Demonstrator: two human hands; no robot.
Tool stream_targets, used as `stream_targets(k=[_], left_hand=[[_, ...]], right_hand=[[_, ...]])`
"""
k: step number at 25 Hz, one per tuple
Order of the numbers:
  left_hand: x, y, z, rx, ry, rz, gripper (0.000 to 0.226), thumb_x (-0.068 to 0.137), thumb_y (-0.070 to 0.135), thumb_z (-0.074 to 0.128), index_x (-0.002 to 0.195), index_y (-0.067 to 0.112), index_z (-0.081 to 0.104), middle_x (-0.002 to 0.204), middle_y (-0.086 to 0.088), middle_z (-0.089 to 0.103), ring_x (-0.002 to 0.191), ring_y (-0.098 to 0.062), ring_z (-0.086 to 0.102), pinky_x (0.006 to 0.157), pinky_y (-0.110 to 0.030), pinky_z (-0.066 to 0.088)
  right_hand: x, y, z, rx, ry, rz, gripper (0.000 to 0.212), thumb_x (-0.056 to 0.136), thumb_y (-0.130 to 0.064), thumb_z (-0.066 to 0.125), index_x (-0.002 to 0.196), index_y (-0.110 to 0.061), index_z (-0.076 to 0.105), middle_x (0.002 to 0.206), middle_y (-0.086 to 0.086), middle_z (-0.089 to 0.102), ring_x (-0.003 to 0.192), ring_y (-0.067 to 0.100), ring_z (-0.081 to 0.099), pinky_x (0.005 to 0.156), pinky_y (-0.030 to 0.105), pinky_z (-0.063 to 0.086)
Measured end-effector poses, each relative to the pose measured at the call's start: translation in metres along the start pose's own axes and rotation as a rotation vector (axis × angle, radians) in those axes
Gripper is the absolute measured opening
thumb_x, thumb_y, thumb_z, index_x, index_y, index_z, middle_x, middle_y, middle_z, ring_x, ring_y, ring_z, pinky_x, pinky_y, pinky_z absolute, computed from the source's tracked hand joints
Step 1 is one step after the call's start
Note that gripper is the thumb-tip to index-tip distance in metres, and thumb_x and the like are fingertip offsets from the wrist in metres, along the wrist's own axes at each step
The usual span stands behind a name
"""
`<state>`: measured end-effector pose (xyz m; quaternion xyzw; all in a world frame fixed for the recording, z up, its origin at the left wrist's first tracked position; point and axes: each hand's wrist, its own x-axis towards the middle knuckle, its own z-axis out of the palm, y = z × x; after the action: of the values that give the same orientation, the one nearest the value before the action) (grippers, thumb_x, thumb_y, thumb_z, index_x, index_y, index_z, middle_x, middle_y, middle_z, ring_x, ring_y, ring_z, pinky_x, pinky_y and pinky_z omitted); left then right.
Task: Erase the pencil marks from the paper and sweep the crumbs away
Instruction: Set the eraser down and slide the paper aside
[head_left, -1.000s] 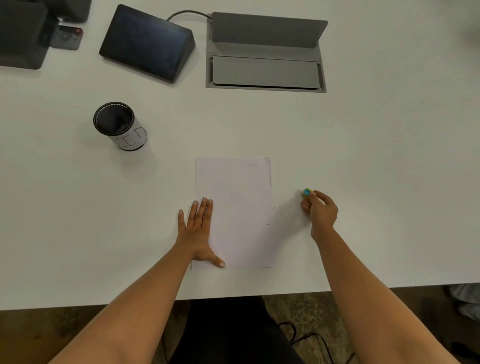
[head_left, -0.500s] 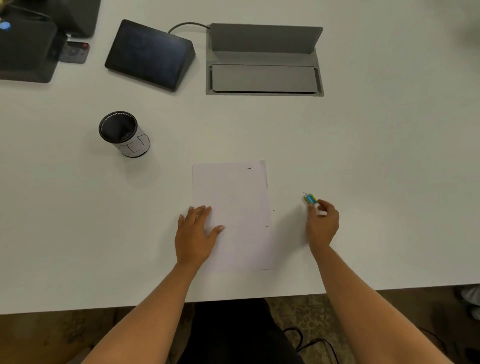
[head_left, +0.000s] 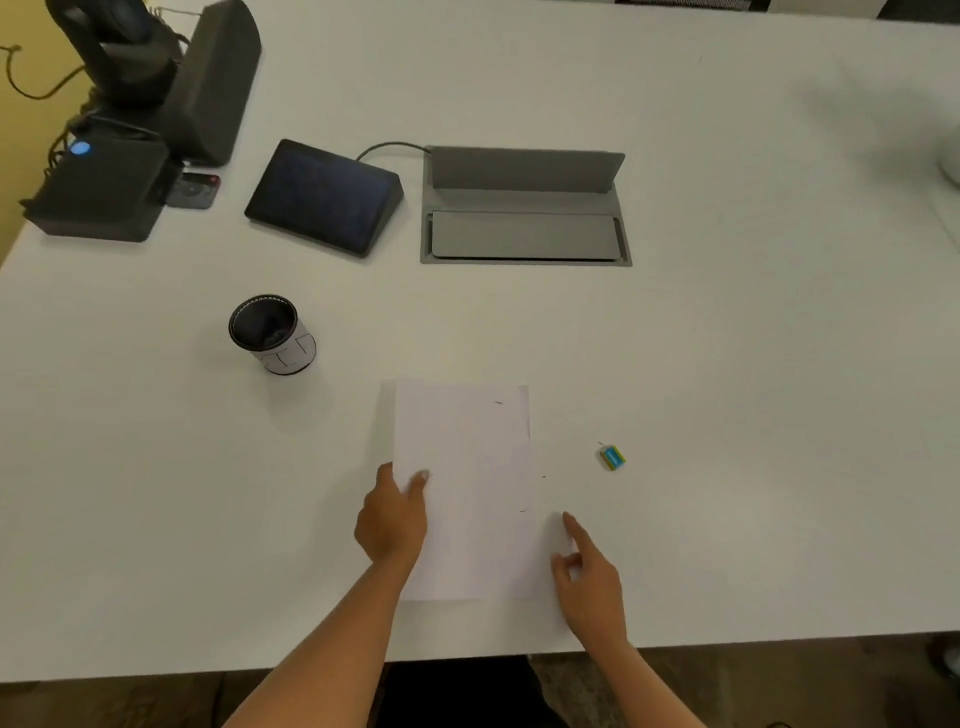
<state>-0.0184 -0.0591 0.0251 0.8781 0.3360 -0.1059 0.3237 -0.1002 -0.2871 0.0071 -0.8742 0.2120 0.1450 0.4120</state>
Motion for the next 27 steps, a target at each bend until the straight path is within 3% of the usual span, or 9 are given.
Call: stream_targets(k=[1, 2, 4, 7, 10, 15, 19, 24, 27], left_hand=[[0.002, 0.003, -0.009, -0.008, 0.045, 0.029, 0.043, 0.097, 0.052, 0.053, 0.097, 0.01, 0.064, 0.082, -0.01, 0.069, 0.075, -0.035, 0.066, 0.061, -0.034, 0.044], [0.003, 0.008, -0.02, -0.038, 0.078, 0.057, 0.048, 0.099, 0.052, 0.049, 0.075, 0.011, 0.057, 0.065, -0.006, 0.061, 0.061, -0.031, 0.059, 0.054, -0.031, 0.039], [0.003, 0.022, -0.041, -0.032, 0.146, 0.19, 0.052, 0.101, 0.044, 0.05, 0.059, 0.016, 0.042, 0.05, 0.002, 0.044, 0.044, -0.02, 0.043, 0.047, -0.025, 0.027], [-0.008, 0.037, -0.066, 0.202, 0.287, 0.599, 0.043, 0.099, 0.025, 0.061, 0.056, 0.019, 0.057, 0.041, 0.009, 0.041, 0.034, -0.008, 0.028, 0.043, -0.015, 0.012], [-0.014, 0.045, -0.08, 0.266, 0.365, 0.697, 0.048, 0.099, 0.03, 0.049, 0.055, 0.016, 0.062, 0.036, 0.005, 0.04, 0.031, -0.01, 0.023, 0.046, -0.012, 0.007], [-0.015, 0.058, -0.099, 0.538, 0.476, 0.933, 0.017, 0.079, 0.011, 0.068, 0.062, 0.015, 0.065, 0.038, 0.002, 0.038, 0.039, -0.013, 0.015, 0.046, -0.021, 0.013], [-0.008, 0.06, -0.113, 0.505, 0.442, 0.863, 0.021, 0.081, 0.012, 0.068, 0.061, 0.014, 0.063, 0.036, 0.001, 0.037, 0.037, -0.013, 0.014, 0.045, -0.02, 0.014], [-0.021, 0.043, -0.1, 0.432, 0.369, 0.903, 0.015, 0.087, 0.017, 0.063, 0.077, 0.015, 0.074, 0.039, 0.001, 0.043, 0.028, -0.018, 0.033, 0.044, -0.02, 0.019], [-0.012, 0.02, -0.107, 0.194, 0.399, 0.563, 0.027, 0.099, 0.021, 0.056, 0.081, 0.013, 0.075, 0.044, -0.007, 0.054, 0.033, -0.026, 0.049, 0.047, -0.021, 0.028]], right_hand=[[0.001, 0.001, -0.003, -0.014, -0.038, -0.004, 0.055, 0.092, -0.016, 0.056, 0.141, -0.033, 0.038, 0.088, -0.004, 0.066, 0.074, 0.003, 0.057, 0.066, 0.01, 0.038], [0.002, 0.002, -0.005, -0.031, -0.067, -0.006, 0.057, 0.092, -0.017, 0.056, 0.142, -0.034, 0.036, 0.082, -0.004, 0.064, 0.072, 0.004, 0.057, 0.063, 0.008, 0.04], [0.005, 0.002, -0.01, -0.062, -0.105, -0.011, 0.061, 0.092, -0.017, 0.056, 0.144, -0.035, 0.031, 0.075, -0.003, 0.061, 0.07, 0.007, 0.057, 0.062, 0.007, 0.042], [0.004, -0.002, -0.011, -0.111, -0.146, -0.013, 0.064, 0.09, -0.017, 0.056, 0.145, -0.034, 0.028, 0.061, -0.006, 0.055, 0.059, 0.008, 0.055, 0.06, 0.01, 0.044], [0.004, -0.005, -0.014, -0.184, -0.152, -0.028, 0.064, 0.09, -0.021, 0.056, 0.146, -0.033, 0.027, 0.049, -0.007, 0.047, 0.047, 0.008, 0.049, 0.059, 0.017, 0.046], [0.008, -0.013, -0.021, -0.28, -0.184, -0.039, 0.061, 0.094, -0.027, 0.048, 0.148, -0.032, 0.021, 0.071, -0.015, 0.054, 0.057, 0.0, 0.045, 0.068, 0.018, 0.045], [0.007, -0.016, -0.023, -0.278, -0.21, -0.019, 0.059, 0.096, -0.027, 0.046, 0.148, -0.033, 0.018, 0.065, -0.017, 0.044, 0.061, 0.002, 0.049, 0.067, 0.018, 0.046], [0.007, -0.018, -0.022, -0.315, -0.183, -0.011, 0.057, 0.098, -0.028, 0.042, 0.149, -0.032, 0.016, 0.084, -0.007, 0.051, 0.077, 0.01, 0.05, 0.074, 0.018, 0.041], [0.009, -0.016, -0.021, -0.323, -0.17, -0.008, 0.053, 0.099, -0.028, 0.042, 0.147, -0.033, 0.021, 0.086, -0.004, 0.058, 0.069, 0.005, 0.052, 0.07, 0.017, 0.044]])
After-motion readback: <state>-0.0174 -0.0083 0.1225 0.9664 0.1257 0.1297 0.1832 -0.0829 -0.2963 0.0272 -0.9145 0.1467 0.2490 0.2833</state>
